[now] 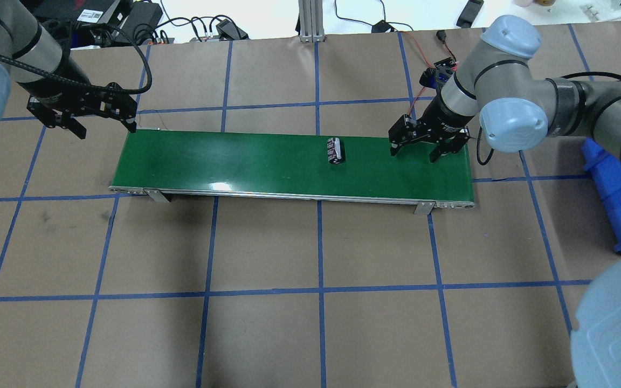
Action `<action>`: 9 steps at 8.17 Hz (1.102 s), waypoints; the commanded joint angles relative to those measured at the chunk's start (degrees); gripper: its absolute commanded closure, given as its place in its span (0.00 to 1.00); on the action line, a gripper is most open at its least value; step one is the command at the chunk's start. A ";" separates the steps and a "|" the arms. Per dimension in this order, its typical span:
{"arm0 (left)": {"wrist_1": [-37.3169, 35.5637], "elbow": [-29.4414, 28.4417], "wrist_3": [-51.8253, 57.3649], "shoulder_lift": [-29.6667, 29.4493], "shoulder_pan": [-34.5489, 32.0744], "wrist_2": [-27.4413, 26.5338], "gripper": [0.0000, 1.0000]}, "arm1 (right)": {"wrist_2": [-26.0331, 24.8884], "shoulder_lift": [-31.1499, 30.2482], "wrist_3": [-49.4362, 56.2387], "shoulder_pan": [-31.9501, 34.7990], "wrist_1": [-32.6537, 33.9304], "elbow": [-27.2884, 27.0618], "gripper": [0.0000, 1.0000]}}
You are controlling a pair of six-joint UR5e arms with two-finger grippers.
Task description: Move capacitor from left to right
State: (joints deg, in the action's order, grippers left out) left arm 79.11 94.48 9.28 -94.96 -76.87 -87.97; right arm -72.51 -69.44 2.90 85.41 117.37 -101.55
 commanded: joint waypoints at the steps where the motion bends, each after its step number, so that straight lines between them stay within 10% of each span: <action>1: 2.37 0.00 -0.40 2.33 -0.47 0.16 0.00 | 0.09 0.00 0.00 0.02 0.14 -0.05 0.00; 9: 1.67 0.35 -0.49 1.89 -0.47 0.60 0.00 | -1.48 0.88 -5.45 2.66 7.35 -0.05 0.02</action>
State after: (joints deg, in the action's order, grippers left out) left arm 80.78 94.84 8.81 -92.97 -77.30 -87.63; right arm -72.43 -69.22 -2.12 87.32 123.10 -101.58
